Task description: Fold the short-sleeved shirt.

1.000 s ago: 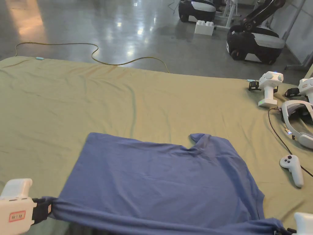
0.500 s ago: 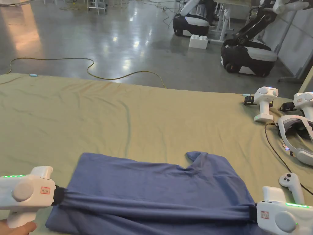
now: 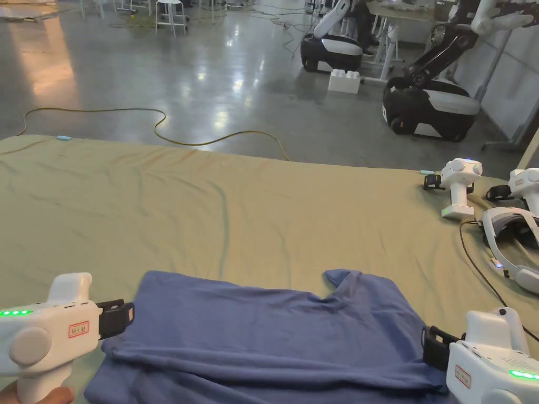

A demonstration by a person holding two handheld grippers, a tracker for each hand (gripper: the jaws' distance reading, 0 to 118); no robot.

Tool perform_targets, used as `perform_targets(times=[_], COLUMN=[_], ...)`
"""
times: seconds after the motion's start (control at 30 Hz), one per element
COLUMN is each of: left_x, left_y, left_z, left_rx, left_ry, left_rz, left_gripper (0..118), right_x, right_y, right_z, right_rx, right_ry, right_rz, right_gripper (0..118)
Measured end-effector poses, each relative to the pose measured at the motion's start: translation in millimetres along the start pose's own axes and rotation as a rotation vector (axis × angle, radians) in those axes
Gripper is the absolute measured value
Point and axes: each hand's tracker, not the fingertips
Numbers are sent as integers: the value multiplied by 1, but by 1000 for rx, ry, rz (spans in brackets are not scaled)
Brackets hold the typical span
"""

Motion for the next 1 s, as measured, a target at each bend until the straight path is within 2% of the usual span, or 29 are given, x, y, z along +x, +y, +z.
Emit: perform_targets(times=[0.2, 0.33, 0.37, 0.4, 0.43, 0.5, 0.53, 0.6, 0.63, 0.83, 0.9, 1.0], left_x=[35, 61, 66, 70, 74, 78, 81, 84, 84, 77, 67, 36], left_y=[-7, -19, -20, -21, -20, -18, -18, -17, -16, -20, -23, -27], left_z=[41, 71, 76, 81, 84, 86, 88, 91, 92, 96, 89, 70], left_rx=[286, 455, 477, 493, 493, 498, 513, 515, 511, 504, 421, 222], left_ry=[31, 63, 70, 77, 87, 97, 120, 117, 116, 138, 166, 134], left_rz=[-108, -159, -169, -177, -181, -209, -223, -231, -230, -223, -197, -101], left_gripper=[50, 48, 47, 46, 39, 19, 16, 3, 0, 0, 0, 0], right_x=[-51, -77, -83, -87, -91, -97, -95, -95, -96, -97, -97, -93], right_y=[11, 9, 8, 7, 9, 10, 10, 11, 11, 12, 13, 11], right_z=[57, 86, 91, 95, 96, 100, 102, 103, 105, 108, 108, 103], right_rx=[314, 454, 475, 494, 500, 506, 513, 522, 533, 546, 528, 495], right_ry=[34, 30, 27, 17, 6, -19, -8, 6, -2, 9, 13, 28], right_rz=[25, 27, 26, 22, 21, 6, -9, -22, -15, 39, 43, 48], right_gripper=[61, 58, 51, 35, 15, 10, 1, 0, 0, 0, 0, 0])
